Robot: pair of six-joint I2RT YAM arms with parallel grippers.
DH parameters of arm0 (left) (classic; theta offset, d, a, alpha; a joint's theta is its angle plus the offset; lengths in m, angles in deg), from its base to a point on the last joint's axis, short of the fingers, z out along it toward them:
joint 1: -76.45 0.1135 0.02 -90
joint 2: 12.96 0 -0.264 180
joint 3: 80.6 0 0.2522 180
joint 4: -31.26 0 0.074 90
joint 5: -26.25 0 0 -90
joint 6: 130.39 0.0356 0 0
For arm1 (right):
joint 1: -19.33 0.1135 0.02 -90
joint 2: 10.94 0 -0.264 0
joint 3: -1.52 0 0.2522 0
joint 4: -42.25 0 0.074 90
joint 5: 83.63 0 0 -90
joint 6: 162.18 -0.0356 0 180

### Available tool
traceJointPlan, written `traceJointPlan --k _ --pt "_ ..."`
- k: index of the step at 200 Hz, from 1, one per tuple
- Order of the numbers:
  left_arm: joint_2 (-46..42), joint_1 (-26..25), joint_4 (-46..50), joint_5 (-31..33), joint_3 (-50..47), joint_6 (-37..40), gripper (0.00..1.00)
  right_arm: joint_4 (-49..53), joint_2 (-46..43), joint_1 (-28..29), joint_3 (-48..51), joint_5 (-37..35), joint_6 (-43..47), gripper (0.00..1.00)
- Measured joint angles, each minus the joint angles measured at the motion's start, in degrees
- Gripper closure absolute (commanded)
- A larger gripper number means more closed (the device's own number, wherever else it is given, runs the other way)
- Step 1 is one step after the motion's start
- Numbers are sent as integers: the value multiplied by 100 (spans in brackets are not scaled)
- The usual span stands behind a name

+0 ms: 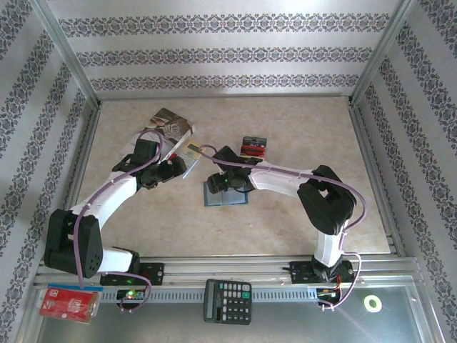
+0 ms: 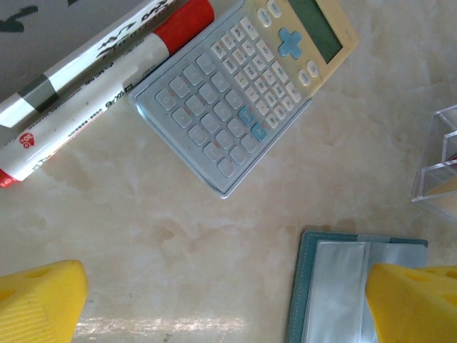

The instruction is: Take the credit cards out of the card holder

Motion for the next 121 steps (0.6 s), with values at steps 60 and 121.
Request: traceJointPlan --k 60,121 --pt "2 0 -42 -46 -15 -83 0 363 306 302 -2 -448 247 34" --pt "2 0 -61 -149 -20 -107 0 387 483 275 -103 -553 413 50"
